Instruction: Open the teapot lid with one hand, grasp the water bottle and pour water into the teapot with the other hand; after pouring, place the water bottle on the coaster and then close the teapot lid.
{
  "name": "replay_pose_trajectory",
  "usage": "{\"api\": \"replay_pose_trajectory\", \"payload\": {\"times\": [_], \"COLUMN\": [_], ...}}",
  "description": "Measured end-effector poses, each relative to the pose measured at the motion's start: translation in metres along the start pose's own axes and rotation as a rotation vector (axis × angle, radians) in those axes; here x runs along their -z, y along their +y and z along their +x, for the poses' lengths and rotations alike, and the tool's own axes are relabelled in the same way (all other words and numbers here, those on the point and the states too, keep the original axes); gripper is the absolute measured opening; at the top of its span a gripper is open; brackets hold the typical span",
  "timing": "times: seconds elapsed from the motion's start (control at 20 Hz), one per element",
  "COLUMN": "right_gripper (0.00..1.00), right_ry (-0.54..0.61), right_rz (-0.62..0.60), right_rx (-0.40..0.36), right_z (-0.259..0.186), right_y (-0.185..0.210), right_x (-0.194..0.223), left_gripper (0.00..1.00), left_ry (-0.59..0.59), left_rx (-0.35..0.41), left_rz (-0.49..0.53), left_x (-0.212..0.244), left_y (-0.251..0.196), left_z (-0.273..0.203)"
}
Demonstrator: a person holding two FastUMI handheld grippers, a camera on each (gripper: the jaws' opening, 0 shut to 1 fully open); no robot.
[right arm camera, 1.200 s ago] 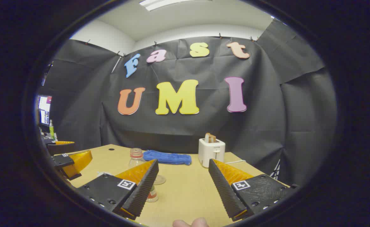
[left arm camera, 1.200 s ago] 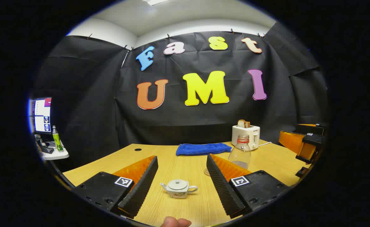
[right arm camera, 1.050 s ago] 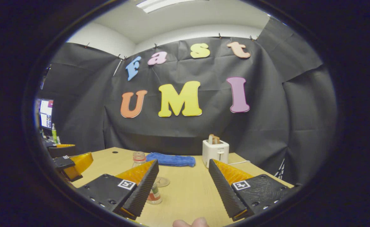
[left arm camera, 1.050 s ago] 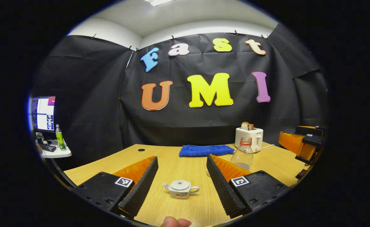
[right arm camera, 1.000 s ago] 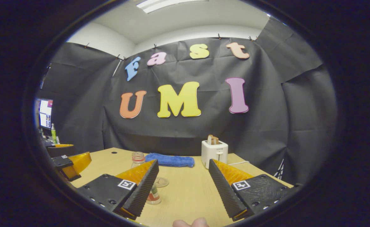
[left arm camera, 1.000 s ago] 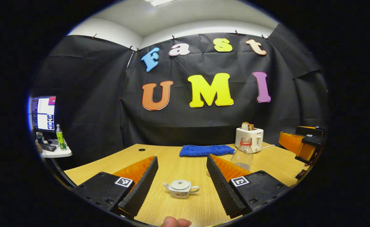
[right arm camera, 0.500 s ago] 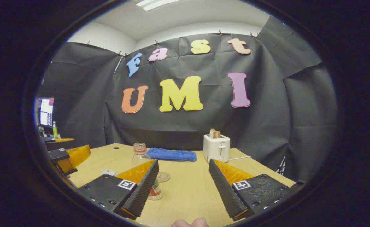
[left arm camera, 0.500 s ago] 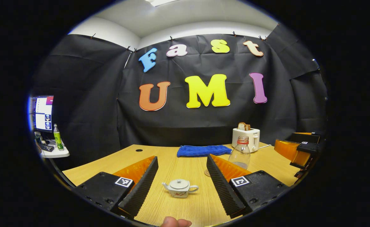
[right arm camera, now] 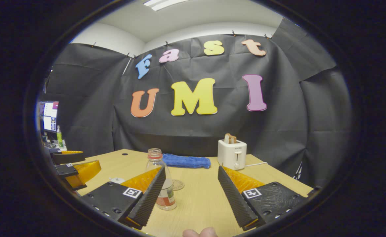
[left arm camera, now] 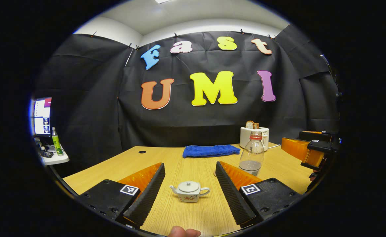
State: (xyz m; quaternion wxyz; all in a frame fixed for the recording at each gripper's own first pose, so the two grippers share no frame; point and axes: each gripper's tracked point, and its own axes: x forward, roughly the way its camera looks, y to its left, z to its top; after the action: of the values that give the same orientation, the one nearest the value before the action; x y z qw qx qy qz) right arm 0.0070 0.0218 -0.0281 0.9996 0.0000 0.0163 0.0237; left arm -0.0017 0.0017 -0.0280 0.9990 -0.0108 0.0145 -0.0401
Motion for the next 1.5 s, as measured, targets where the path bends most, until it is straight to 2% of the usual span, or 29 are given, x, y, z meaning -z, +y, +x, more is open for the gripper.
{"api": "replay_pose_trajectory", "payload": {"times": [0.3,0.5,0.6,0.85,1.1,1.25,1.3,1.35,1.4,1.5], "right_gripper": [0.97,0.97,0.95,0.95,0.95,0.97,0.95,0.95,0.95,0.95], "right_ry": [0.032,0.048,0.058,0.094,0.099,0.113,0.120,0.126,0.129,0.126], "right_rz": [0.001,-0.002,-0.001,0.011,0.005,-0.002,0.001,0.002,0.005,0.009], "right_rx": [0.002,0.011,0.018,0.041,0.059,0.066,0.064,0.058,0.039,-0.017], "right_z": [0.009,0.014,0.017,0.024,0.029,0.030,0.030,0.030,0.029,0.028], "right_y": [-0.009,-0.017,-0.020,-0.033,-0.040,-0.044,-0.043,-0.041,-0.037,-0.022], "right_x": [0.011,0.020,0.026,0.040,0.043,0.050,0.052,0.054,0.054,0.049], "left_gripper": [0.97,0.97,0.93,0.75,0.63,0.49,0.51,0.37,0.34,0.21], "left_ry": [0.026,0.110,0.150,0.221,0.279,0.295,0.300,0.303,0.301,0.301], "left_rx": [0.015,0.039,0.052,0.060,0.060,0.067,0.071,0.066,0.056,0.033], "left_rz": [-0.014,-0.031,-0.030,-0.022,0.014,0.032,0.033,0.039,0.051,0.049], "left_x": [0.008,0.029,0.039,0.055,0.069,0.072,0.073,0.075,0.075,0.077], "left_y": [0.003,0.002,0.001,0.002,0.006,0.005,0.004,0.004,0.007,0.013], "left_z": [0.015,0.029,0.037,0.053,0.066,0.069,0.069,0.069,0.070,0.072]}}
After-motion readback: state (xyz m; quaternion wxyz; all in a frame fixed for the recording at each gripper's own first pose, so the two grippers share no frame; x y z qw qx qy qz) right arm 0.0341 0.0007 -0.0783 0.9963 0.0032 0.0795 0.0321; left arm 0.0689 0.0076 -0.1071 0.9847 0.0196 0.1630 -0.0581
